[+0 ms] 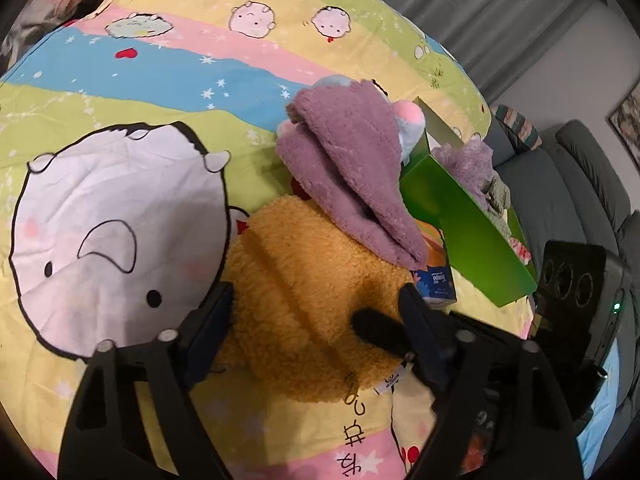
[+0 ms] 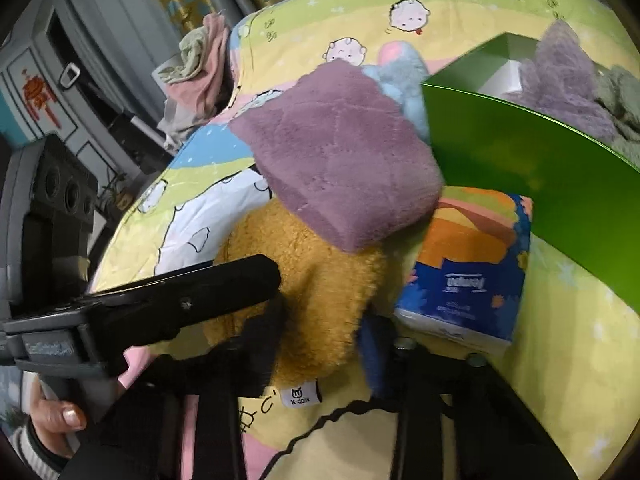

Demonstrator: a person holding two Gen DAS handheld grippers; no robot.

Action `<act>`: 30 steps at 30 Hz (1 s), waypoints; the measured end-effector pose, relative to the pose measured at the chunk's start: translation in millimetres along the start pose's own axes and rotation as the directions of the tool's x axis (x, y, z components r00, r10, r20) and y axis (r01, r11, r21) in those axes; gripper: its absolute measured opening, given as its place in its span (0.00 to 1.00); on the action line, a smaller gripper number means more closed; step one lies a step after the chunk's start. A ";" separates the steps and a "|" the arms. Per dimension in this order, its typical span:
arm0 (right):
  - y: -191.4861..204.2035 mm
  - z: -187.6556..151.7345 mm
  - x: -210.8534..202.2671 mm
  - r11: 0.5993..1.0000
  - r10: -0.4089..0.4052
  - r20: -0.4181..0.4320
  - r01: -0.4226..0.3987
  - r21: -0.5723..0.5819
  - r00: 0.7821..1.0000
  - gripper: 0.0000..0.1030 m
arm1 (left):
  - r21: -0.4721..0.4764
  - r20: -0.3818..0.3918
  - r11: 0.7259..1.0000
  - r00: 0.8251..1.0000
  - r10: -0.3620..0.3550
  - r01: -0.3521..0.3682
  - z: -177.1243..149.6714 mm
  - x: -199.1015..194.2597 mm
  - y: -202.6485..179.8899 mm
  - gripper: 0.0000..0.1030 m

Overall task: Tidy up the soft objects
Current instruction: 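Close the right gripper on the orange fluffy plush and lift it, then carry the orange plush into the green box and open the right gripper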

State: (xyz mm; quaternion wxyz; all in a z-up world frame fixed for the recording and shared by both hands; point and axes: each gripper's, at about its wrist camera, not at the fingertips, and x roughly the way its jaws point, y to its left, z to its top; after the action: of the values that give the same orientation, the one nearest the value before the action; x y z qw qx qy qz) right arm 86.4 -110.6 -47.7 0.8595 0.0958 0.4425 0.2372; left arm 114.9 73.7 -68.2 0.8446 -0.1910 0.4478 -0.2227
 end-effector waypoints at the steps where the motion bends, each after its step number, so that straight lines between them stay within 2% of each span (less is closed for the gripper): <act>1: -0.8 0.2 0.3 1.000 0.015 -0.004 -0.015 0.003 1.000 0.19 | -0.019 0.005 1.000 1.000 -0.006 0.006 -0.6 -1.8 3.1 0.55; 2: 0.0 -0.8 -0.7 1.000 0.020 -0.008 -0.020 0.002 1.000 0.18 | -0.038 0.007 0.999 1.000 -0.010 0.010 -0.9 -3.3 6.7 0.40; 3: 2.1 -1.6 -1.6 1.000 0.015 -0.007 -0.015 -0.007 1.000 0.17 | -0.054 0.007 0.999 1.000 -0.003 0.004 -1.3 -4.8 10.1 0.34; 5: 6.8 -4.3 -4.9 1.000 0.017 -0.003 -0.017 -0.018 1.000 0.16 | -0.078 0.006 0.997 1.000 0.005 -0.005 -3.2 -7.8 16.3 0.34; 8: 11.0 -10.5 -11.9 0.999 0.037 -0.003 -0.037 -0.016 0.999 0.16 | -0.119 0.004 0.992 0.999 -0.050 0.050 -9.4 -14.4 22.3 0.32; 16: 18.3 -39.5 -45.8 0.996 0.092 0.004 -0.092 0.001 0.996 0.16 | -0.079 -0.005 0.991 0.994 -0.109 0.108 -38.5 -38.8 2.7 0.27; 24: 45.5 -67.5 -90.6 0.985 0.170 0.058 -0.167 -0.049 0.984 0.16 | 0.017 0.031 0.996 0.996 -0.088 0.087 -70.9 -81.6 -33.3 0.26; 30: 48.5 -68.0 -124.0 0.981 0.188 0.144 -0.180 -0.069 0.972 0.16 | 0.083 0.080 0.992 0.992 -0.101 0.094 -66.9 -101.3 -58.3 0.26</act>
State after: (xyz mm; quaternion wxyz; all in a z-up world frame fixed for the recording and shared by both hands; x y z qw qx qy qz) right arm -45.6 -132.6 18.9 0.8669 0.1299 0.3593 0.3201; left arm -4.0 72.6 -5.0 0.8578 -0.1880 0.3929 -0.2729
